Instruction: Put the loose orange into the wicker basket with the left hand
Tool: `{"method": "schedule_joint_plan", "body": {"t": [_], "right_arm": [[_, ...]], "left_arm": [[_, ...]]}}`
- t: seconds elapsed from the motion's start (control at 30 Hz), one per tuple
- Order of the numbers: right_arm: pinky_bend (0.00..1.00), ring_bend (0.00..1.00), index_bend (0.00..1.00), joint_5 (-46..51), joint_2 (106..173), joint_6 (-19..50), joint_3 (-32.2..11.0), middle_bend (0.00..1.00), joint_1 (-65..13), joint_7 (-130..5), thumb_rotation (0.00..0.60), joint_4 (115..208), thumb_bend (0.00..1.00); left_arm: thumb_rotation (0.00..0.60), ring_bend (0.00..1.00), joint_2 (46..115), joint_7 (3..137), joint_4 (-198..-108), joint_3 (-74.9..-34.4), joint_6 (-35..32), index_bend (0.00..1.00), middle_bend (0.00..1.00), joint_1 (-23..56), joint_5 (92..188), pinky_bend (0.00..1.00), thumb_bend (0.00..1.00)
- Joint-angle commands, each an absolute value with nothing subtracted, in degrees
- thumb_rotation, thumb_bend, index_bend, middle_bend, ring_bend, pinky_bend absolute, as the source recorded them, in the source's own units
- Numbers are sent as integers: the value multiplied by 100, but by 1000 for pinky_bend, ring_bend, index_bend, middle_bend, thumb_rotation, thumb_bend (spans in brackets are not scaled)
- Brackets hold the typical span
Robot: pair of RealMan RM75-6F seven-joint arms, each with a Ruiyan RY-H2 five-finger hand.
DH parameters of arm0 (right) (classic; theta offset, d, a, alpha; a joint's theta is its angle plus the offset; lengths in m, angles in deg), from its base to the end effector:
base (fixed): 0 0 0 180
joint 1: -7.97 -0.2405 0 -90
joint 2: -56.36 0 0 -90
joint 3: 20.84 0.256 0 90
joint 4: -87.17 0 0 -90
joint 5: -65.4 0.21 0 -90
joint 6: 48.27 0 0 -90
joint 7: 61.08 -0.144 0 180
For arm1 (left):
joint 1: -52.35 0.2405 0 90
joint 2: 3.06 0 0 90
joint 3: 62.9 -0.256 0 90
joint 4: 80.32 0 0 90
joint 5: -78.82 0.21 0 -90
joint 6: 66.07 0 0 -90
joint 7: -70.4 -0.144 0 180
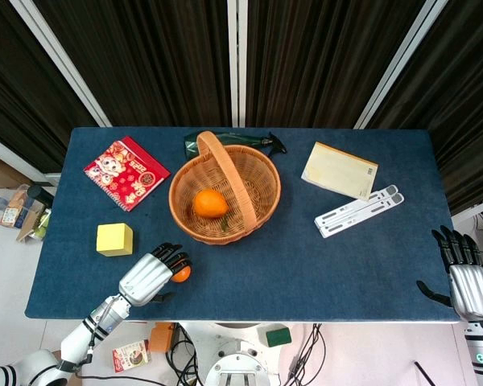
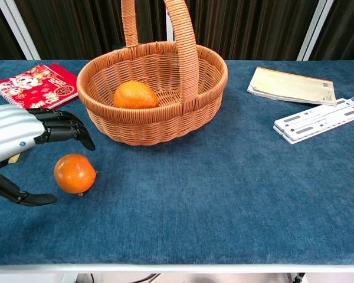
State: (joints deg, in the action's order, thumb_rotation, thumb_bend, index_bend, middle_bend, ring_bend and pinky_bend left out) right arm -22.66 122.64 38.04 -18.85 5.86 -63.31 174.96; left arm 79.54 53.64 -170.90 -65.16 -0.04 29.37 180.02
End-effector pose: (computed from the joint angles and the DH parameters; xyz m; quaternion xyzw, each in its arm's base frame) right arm -0.3268 -0.1633 0.1531 0.5936 -0.3916 0.3826 0.5899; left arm -0.1941 0.2109 -0.0010 -0.8141 -0.2585 -0.3900 0.3440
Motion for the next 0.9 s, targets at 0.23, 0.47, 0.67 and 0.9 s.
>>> {"method": "schedule_joint_plan", "body": {"t": [0.23, 0.47, 0.67, 0.9], "right_arm": [[0, 0, 0, -2236, 12269, 3743, -1886, 0, 566, -6338, 600, 17486, 183], [0, 0, 0, -2187, 12288, 3833, -1836, 0, 603, -6428, 600, 17481, 199], [0, 0, 0, -2206, 12301, 3775, -1858, 0, 580, -6387, 600, 17471, 211], [0, 0, 0, -2191, 12299, 3749, -1842, 0, 558, -6383, 600, 17443, 227]], "left_arm": [[600, 144, 8038, 5161, -17073, -6490, -54, 270, 244, 2898, 17738, 241, 143], [600, 144, 8129, 5071, -16983, -6487, -335, 264, 244, 2799, 17427, 283, 143], [600, 171, 8193, 4947, -16883, -6484, -462, 245, 244, 2702, 17308, 355, 144], [600, 236, 8310, 4957, -16812, -6526, -584, 283, 275, 2619, 17204, 475, 175]]}}
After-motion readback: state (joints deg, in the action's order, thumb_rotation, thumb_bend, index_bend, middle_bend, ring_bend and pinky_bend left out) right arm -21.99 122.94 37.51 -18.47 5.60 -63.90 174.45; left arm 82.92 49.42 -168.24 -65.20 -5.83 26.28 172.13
